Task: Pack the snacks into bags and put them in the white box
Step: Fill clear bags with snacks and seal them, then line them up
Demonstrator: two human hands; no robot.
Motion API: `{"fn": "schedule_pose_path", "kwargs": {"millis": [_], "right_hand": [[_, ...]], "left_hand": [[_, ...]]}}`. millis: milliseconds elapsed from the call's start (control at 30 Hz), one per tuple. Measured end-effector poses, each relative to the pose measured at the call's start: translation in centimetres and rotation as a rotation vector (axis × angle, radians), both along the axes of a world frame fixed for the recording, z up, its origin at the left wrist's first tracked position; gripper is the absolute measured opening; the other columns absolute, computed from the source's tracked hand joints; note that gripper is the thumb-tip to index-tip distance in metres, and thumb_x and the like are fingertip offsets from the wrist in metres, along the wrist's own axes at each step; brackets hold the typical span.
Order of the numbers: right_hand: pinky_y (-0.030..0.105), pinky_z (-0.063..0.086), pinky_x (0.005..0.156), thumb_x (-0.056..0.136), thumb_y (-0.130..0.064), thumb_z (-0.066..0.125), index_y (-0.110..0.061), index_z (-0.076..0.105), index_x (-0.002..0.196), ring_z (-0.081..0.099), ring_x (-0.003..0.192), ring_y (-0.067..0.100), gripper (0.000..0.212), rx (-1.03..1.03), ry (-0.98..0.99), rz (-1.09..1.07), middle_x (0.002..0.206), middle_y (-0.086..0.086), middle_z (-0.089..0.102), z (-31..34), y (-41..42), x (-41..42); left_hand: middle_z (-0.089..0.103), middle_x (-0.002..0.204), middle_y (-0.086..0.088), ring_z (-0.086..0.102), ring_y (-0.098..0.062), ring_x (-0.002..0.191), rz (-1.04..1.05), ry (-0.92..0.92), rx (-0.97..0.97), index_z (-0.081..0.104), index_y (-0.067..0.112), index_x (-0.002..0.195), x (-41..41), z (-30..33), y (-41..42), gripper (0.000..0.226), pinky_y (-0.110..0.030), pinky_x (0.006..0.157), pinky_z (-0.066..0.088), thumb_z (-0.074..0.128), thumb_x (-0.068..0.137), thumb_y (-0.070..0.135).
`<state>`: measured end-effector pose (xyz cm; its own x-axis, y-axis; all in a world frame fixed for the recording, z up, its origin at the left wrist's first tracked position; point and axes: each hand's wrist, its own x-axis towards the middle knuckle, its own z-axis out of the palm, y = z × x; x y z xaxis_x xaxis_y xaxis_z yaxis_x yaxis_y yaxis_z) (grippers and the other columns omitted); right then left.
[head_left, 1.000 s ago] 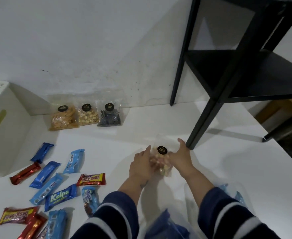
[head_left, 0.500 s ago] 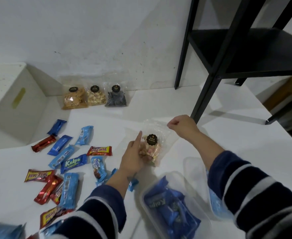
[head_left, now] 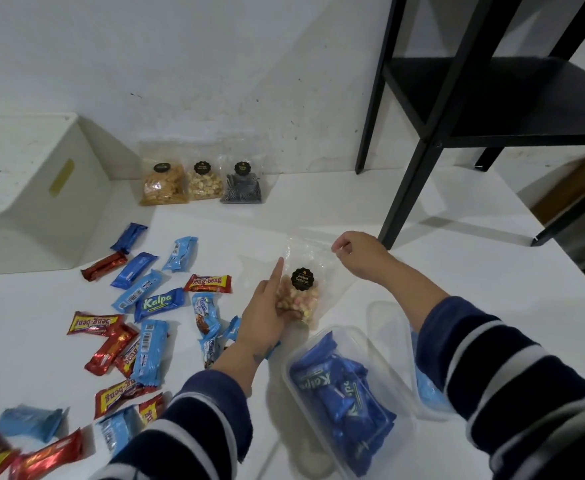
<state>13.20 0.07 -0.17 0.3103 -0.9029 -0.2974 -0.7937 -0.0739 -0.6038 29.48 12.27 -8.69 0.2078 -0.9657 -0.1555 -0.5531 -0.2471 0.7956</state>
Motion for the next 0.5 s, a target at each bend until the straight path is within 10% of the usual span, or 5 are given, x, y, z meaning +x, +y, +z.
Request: {"fn": "schedule_pose_path", "kwargs": {"millis": [133,333,500], "right_hand": [[0.018,0.04,0.062,0.09,-0.021,0.057,-0.013,0.068,0.102,0.052,0.089,0.013,0.017,-0.017,-0.077,0.004,0.097,-0.004,0.058,-0.2,0.1,0.5],[0.043,0.048,0.093,0.086,-0.022,0.061,-0.03,0.065,0.075,0.057,0.091,0.013,0.015,-0.069,0.017,-0.063,0.07,-0.022,0.054,-0.9,0.0,0.9],[0.031,0.048,0.081,0.082,-0.029,0.065,-0.023,0.067,0.092,0.058,0.088,0.015,0.011,0.01,-0.097,-0.039,0.086,-0.011,0.058,-0.4,0.3,1.4]], "left_hand": [[0.045,0.116,0.005,0.052,-0.013,0.102,-0.015,-0.019,-0.011,0.002,0.05,0.147,0.0,0.2,0.2,0.093,-0.029,0.087,0.044,0.061,0.086,0.009],[0.044,0.112,0.007,0.053,-0.014,0.1,-0.03,-0.05,-0.029,0.001,0.053,0.145,0.1,0.1,0.4,0.094,-0.03,0.086,0.046,0.062,0.086,0.012],[0.043,0.111,0.01,0.052,-0.012,0.099,-0.035,-0.059,-0.041,0.001,0.055,0.144,0.2,0.2,0.4,0.094,-0.03,0.087,0.046,0.061,0.086,0.012]]}}
